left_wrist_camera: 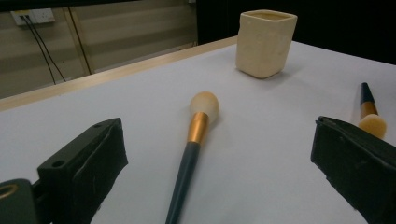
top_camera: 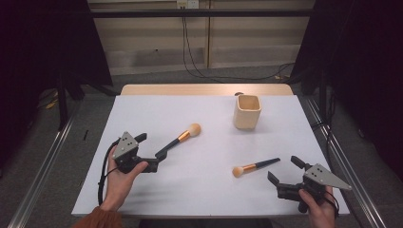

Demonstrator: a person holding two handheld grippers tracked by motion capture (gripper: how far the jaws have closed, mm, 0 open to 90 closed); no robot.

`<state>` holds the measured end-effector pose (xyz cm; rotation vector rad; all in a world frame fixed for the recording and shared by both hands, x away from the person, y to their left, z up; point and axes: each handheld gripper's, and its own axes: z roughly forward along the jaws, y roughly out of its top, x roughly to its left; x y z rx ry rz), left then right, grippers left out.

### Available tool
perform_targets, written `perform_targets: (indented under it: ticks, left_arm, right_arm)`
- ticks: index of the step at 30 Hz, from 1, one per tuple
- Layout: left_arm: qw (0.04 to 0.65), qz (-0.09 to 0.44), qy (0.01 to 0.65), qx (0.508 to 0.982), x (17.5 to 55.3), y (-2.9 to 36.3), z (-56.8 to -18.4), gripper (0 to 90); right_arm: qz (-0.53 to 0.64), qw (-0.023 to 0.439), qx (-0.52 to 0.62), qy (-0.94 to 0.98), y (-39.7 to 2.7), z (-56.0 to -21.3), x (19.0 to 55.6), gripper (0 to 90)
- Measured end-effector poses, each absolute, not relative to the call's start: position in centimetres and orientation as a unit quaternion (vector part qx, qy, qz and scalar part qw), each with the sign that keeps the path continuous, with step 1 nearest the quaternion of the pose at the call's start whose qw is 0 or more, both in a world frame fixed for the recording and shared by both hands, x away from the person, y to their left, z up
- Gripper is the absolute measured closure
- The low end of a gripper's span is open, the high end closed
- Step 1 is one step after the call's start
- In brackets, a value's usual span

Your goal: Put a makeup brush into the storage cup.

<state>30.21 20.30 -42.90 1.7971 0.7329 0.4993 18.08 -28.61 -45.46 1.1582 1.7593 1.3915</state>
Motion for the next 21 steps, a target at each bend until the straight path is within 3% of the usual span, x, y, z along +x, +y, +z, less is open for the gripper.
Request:
perform_targets:
  ticks: [4, 14, 17, 21]
  left_arm:
    - [0.534, 0.226, 0.304, 0.756, 31.3, 20.4, -43.2, 3.1]
    - [0.529, 0.218, 0.315, 0.757, 34.4, 19.2, -42.7, 3.2]
    - [0.536, 0.192, 0.316, 0.759, 35.2, 18.6, -42.4, 4.2]
    - [0.518, 0.203, 0.306, 0.772, 35.9, 17.7, -41.4, 4.2]
  right_arm:
    - [0.527, 0.304, 0.441, 0.66, -29.0, -45.4, 18.1, 0.0]
    - [0.527, 0.304, 0.441, 0.66, -29.0, -45.5, 18.1, 0.0]
    - [0.526, 0.303, 0.439, 0.662, -29.1, -45.5, 18.1, 0.0]
    - [0.526, 0.303, 0.439, 0.662, -29.2, -45.5, 18.1, 0.0]
